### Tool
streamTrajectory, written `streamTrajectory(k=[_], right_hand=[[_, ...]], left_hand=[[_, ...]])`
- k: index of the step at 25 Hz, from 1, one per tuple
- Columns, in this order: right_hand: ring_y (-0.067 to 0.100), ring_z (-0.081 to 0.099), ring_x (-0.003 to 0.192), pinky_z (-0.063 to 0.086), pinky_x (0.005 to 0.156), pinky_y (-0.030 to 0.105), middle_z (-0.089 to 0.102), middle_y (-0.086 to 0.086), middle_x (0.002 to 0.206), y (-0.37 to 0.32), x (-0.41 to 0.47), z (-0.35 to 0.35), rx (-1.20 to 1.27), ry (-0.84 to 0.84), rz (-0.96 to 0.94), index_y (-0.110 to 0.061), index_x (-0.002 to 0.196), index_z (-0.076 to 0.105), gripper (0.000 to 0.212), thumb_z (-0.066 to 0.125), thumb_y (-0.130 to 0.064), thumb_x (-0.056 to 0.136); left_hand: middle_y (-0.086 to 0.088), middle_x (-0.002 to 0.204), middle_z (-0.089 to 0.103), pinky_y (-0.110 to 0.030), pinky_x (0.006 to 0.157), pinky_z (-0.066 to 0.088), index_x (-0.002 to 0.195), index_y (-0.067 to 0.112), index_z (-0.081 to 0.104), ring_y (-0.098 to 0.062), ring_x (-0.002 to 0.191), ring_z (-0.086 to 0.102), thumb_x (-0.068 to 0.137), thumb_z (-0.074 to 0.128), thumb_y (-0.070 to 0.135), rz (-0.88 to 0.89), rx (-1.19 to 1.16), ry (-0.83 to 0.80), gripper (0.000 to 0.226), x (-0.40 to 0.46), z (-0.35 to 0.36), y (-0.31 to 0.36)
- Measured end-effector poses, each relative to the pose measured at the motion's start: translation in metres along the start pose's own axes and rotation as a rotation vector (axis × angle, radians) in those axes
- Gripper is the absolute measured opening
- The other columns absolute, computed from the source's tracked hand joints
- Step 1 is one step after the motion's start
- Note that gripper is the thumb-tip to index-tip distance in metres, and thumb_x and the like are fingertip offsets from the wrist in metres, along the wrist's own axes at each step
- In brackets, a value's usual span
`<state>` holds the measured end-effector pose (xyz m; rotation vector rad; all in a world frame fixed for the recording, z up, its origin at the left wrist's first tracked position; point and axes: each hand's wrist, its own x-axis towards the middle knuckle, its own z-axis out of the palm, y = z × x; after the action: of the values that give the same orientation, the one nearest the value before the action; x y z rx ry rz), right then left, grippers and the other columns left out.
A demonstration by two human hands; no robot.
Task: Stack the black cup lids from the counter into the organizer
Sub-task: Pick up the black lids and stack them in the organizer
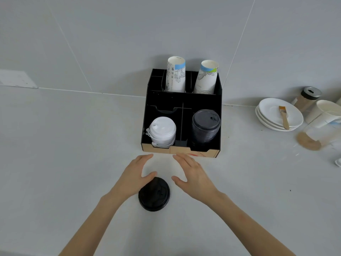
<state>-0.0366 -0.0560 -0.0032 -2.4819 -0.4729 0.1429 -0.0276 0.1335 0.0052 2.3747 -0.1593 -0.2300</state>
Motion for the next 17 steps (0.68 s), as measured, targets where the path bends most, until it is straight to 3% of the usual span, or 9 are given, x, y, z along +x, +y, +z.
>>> streamTrajectory(k=[4, 6, 8, 17], right_hand=[[0.015, 0.016, 0.14, 0.013, 0.114, 0.028, 0.022, 0.002, 0.152, -0.004, -0.01, 0.019, -0.008, -0.133, 0.009, -0.019, 0.138, 0.02, 0.061, 0.052, -0.03, 0.088], [0.014, 0.014, 0.14, 0.013, 0.115, 0.028, 0.019, 0.0, 0.152, -0.007, -0.015, 0.025, -0.002, -0.185, 0.019, -0.02, 0.139, 0.018, 0.063, 0.053, -0.031, 0.087], [0.014, 0.015, 0.14, 0.013, 0.115, 0.028, 0.019, -0.001, 0.152, -0.01, -0.02, 0.031, 0.012, -0.219, 0.024, -0.021, 0.139, 0.018, 0.064, 0.053, -0.032, 0.086], [0.016, 0.021, 0.138, 0.017, 0.113, 0.026, 0.02, 0.0, 0.151, -0.017, -0.024, 0.049, 0.038, -0.253, 0.034, -0.018, 0.139, 0.018, 0.064, 0.054, -0.026, 0.086]], left_hand=[[-0.005, 0.141, 0.039, -0.028, 0.105, 0.028, 0.133, 0.018, 0.033, -0.02, 0.128, 0.038, 0.083, 0.061, 0.027, -0.039, 0.011, -0.059, 0.058, -0.024, 0.004, -0.018], [-0.004, 0.142, 0.037, -0.03, 0.107, 0.028, 0.134, 0.02, 0.031, -0.019, 0.129, 0.036, 0.075, 0.059, 0.045, -0.062, 0.013, -0.121, 0.07, -0.034, 0.006, -0.023], [-0.002, 0.142, 0.036, -0.031, 0.107, 0.028, 0.134, 0.021, 0.029, -0.019, 0.129, 0.035, 0.057, 0.045, 0.064, -0.091, 0.017, -0.147, 0.09, -0.041, 0.008, -0.025], [0.002, 0.138, 0.039, -0.02, 0.101, 0.026, 0.133, 0.021, 0.033, -0.016, 0.124, 0.037, 0.052, 0.039, 0.062, -0.095, -0.002, -0.146, 0.091, -0.051, 0.023, -0.032]])
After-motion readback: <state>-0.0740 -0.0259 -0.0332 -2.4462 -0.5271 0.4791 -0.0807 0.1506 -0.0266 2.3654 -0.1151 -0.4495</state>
